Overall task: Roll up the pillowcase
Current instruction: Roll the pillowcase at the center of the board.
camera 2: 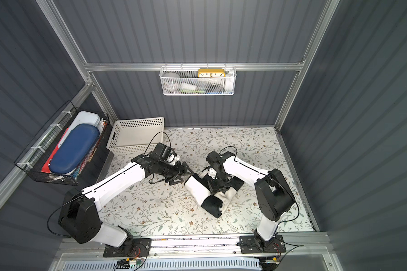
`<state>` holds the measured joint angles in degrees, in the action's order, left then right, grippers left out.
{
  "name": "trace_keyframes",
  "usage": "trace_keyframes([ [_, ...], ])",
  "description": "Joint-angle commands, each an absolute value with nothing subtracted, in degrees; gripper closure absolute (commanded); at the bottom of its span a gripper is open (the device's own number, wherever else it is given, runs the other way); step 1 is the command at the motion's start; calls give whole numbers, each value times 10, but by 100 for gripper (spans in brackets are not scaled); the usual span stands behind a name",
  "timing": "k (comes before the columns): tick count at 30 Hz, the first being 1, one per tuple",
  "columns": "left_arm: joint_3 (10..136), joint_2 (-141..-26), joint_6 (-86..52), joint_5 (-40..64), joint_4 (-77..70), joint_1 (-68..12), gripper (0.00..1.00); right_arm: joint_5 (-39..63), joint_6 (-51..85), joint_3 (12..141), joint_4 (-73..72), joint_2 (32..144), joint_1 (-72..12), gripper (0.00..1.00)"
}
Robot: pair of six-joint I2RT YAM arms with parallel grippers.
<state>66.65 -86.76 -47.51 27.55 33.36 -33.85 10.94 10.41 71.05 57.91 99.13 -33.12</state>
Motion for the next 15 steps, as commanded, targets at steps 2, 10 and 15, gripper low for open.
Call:
trace_keyframes([
  [2, 668, -847, -472, 264, 347, -348, 24, -21, 117, 720, 593, 997, -321, 51],
  [10, 707, -932, -462, 289, 307, -384, 33, -13, 121, 726, 583, 1002, -318, 51],
  [15, 752, -987, -457, 283, 311, -392, 33, -2, 122, 723, 572, 1005, -319, 51],
])
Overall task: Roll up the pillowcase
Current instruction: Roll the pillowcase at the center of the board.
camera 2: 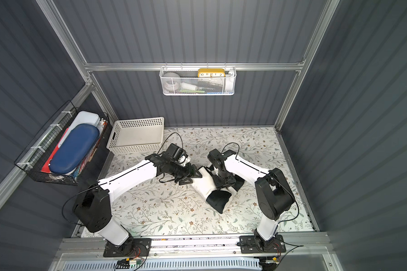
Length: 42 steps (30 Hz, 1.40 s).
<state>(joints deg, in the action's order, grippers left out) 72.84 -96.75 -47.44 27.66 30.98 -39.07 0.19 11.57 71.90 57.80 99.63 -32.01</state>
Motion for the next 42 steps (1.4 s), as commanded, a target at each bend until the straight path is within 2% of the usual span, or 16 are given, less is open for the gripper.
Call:
trace_keyframes([
  [1, 778, -1002, -450, 279, 320, -393, 33, -4, 121, 723, 569, 1006, -319, 51],
  [8, 809, -1096, -426, 292, 354, -397, 29, -7, 120, 724, 569, 1010, -320, 51],
  [15, 914, -1178, -409, 298, 419, -398, 25, -33, 122, 708, 573, 992, -320, 50],
  [20, 939, -1213, -403, 315, 435, -398, 25, -71, 121, 713, 583, 953, -321, 44],
  [25, 914, -1202, -407, 312, 425, -400, 26, -100, 115, 718, 592, 867, -335, 35],
  [28, 909, -1203, -409, 313, 425, -400, 26, -83, 95, 725, 595, 838, -397, 33],
  [32, 911, -1211, -408, 323, 426, -400, 26, -125, 82, 711, 581, 847, -515, 25],
  [35, 910, -1214, -405, 327, 429, -400, 25, -138, 79, 713, 597, 887, -561, 25],
  [37, 906, -1212, -405, 328, 429, -399, 25, -184, 79, 712, 590, 910, -594, 25],
  [42, 894, -1203, -408, 338, 425, -399, 25, -240, 73, 717, 601, 977, -610, 24],
])
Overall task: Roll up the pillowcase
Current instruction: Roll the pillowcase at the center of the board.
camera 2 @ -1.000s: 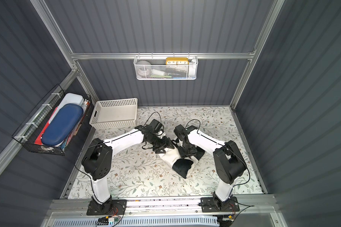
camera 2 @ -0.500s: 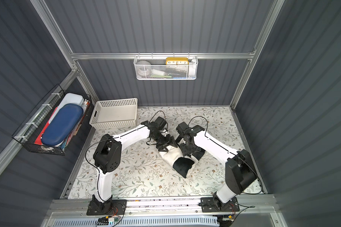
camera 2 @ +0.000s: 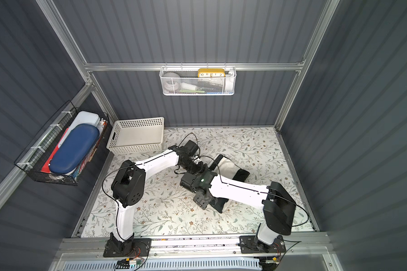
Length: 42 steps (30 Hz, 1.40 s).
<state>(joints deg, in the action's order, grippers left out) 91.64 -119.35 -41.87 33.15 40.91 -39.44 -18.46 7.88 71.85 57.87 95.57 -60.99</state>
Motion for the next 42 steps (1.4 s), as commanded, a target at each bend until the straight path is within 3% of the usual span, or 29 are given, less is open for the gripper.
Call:
trace_keyframes([
  [1, 892, -1201, -409, 339, 423, -399, 25, -242, 74, 715, 597, 984, -614, 24],
  [3, 889, -1199, -409, 340, 421, -399, 25, -225, 66, 697, 576, 991, -615, 23],
  [15, 870, -1180, -417, 343, 402, -384, 25, -347, 96, 716, 592, 1127, -611, 25],
  [18, 865, -1168, -414, 343, 406, -376, 25, -334, 106, 720, 591, 1150, -597, 32],
  [22, 836, -1130, -414, 343, 400, -353, 23, -281, 103, 706, 576, 1139, -579, 51],
  [26, 807, -1088, -414, 343, 395, -329, 21, -247, 101, 695, 573, 1111, -573, 60],
  [32, 785, -1041, -411, 342, 392, -313, 20, -129, 88, 710, 579, 1050, -561, 63],
  [42, 725, -988, -419, 334, 375, -312, 20, 210, 70, 712, 570, 988, -503, 62],
])
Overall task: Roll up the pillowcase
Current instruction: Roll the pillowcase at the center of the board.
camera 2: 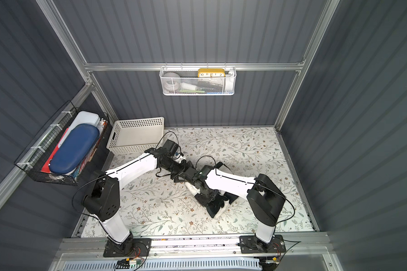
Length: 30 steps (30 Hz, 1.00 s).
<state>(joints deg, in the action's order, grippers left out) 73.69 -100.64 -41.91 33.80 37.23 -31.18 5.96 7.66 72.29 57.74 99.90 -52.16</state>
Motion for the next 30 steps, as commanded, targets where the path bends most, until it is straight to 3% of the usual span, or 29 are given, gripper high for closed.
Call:
trace_keyframes([
  [1, 720, -984, -420, 335, 373, -312, 20, 230, 73, 704, 563, 987, -494, 62],
  [5, 708, -965, -426, 336, 372, -312, 20, 309, 99, 673, 535, 982, -438, 61],
  [8, 714, -953, -427, 321, 385, -312, 20, 305, 107, 657, 543, 979, -399, 61],
  [22, 774, -968, -419, 309, 391, -312, 19, 122, 151, 651, 558, 892, -360, 49],
  [30, 779, -961, -427, 320, 375, -316, 20, 31, 135, 672, 592, 917, -349, 47],
])
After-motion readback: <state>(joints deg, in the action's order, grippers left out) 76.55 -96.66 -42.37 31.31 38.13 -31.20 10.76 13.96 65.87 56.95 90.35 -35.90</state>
